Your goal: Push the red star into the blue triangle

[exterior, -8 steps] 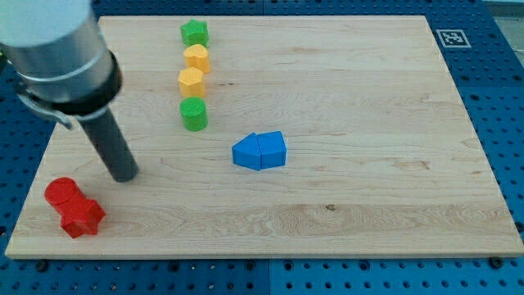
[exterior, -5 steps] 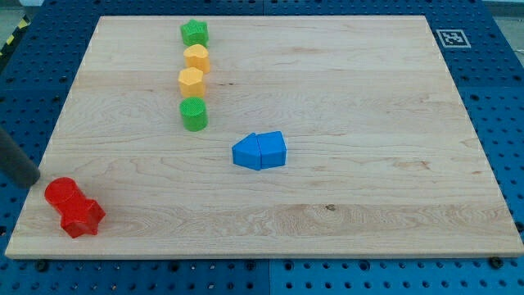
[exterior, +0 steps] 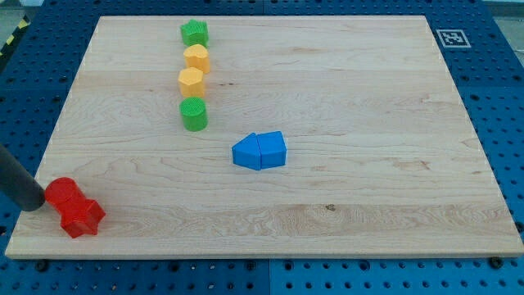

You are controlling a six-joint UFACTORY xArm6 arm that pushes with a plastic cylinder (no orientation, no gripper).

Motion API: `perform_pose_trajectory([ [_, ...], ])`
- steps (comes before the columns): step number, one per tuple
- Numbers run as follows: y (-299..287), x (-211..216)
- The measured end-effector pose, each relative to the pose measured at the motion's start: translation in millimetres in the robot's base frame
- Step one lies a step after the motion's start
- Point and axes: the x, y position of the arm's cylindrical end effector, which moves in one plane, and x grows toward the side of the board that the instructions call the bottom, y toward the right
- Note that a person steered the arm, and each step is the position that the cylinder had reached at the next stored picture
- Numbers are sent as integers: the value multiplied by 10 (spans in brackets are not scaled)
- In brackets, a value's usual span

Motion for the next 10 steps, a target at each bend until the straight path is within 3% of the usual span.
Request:
perform_pose_trajectory([
  [2, 249, 318],
  [6, 1284, 320],
  [10, 962, 318],
])
